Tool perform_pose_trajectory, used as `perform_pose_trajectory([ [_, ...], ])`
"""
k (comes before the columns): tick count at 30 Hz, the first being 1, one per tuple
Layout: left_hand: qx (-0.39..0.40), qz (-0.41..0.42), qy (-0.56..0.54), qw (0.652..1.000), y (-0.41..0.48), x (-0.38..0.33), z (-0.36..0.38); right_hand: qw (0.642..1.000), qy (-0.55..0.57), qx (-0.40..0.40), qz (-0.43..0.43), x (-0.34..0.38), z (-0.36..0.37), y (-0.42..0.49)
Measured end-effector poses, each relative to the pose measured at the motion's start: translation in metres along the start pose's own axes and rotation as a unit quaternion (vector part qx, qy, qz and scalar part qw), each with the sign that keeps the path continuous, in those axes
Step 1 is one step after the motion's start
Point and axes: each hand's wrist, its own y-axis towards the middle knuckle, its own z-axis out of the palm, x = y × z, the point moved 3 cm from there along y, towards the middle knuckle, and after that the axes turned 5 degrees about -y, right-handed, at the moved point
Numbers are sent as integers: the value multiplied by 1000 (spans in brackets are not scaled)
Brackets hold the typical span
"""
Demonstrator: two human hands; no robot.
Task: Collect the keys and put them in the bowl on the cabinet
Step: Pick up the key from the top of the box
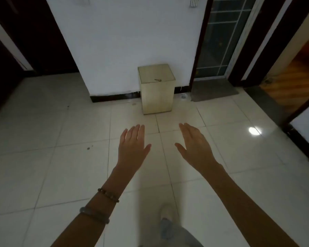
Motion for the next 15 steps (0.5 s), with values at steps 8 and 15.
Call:
perform_pose_trajectory([
  [8, -2, -12, -12, 1000, 114, -7, 30, 1000, 1, 13, -11, -65, 14, 106],
  [15, 1, -11, -17, 1000, 201, 5, 58, 1000, -1, 19, -17, -104, 30, 185],
])
